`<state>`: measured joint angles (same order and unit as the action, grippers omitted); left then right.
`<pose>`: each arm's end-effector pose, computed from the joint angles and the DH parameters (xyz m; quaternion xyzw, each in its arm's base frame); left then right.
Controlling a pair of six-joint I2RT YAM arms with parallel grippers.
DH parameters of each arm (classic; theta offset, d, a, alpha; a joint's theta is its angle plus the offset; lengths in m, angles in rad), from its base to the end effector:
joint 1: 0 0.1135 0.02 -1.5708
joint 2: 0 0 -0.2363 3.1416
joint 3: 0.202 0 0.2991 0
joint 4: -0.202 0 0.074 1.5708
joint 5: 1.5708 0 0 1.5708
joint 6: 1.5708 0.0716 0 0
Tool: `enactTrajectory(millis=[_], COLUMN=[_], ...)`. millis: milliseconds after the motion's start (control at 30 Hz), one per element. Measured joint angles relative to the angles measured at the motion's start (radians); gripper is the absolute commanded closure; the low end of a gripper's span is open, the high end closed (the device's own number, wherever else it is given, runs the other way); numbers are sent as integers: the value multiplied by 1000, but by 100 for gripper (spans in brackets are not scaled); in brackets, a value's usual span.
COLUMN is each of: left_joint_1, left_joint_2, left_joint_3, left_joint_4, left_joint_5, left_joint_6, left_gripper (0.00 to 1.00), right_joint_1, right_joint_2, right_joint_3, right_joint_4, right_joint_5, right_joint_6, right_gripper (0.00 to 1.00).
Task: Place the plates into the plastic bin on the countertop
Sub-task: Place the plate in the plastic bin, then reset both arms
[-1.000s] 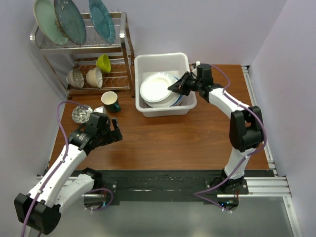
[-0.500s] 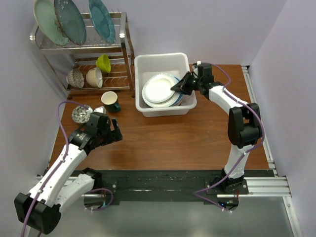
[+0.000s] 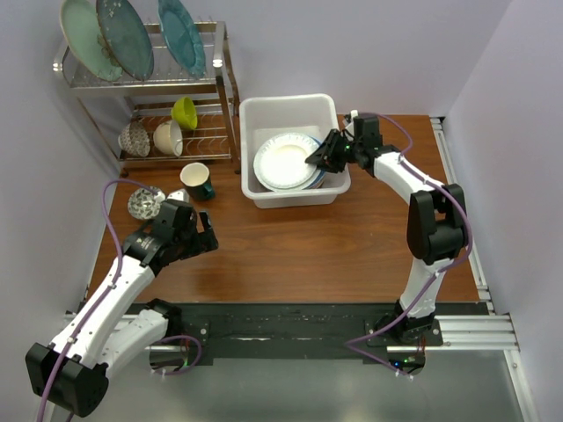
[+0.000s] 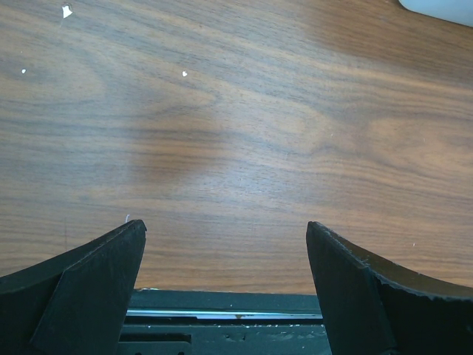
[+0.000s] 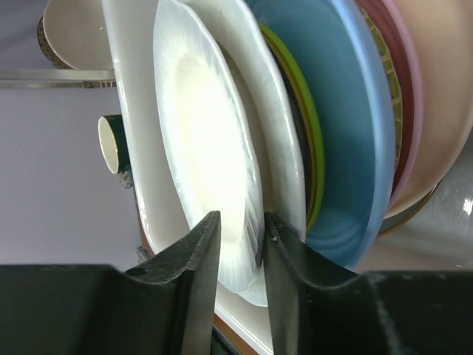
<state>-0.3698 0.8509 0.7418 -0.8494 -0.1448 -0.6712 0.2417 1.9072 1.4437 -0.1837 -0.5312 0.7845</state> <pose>0.2324 -0.0790 0.2004 -0.1643 0.9370 -0.0897 0.2951 0.4721 0.1537 0.1774 0.1189 0.8636 0.4158 0.2592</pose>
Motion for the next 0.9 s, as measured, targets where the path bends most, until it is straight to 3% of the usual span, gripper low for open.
enactTrajectory(millis=[767,900], left_joint_1=[0,0], left_joint_2=[-23,-23], left_joint_3=[0,2], left_joint_4=[4,5], left_joint_5=[8,9], left_joint_6=[6,24], left_gripper=[0,0], right_joint_1=[-9,-9], right_joint_2=[-236,-335], right_joint_3=[62,56], right_joint_4=[-233,-281], right_joint_5=[178,236], right_joint_6=[-199,-262], right_gripper=[2,1])
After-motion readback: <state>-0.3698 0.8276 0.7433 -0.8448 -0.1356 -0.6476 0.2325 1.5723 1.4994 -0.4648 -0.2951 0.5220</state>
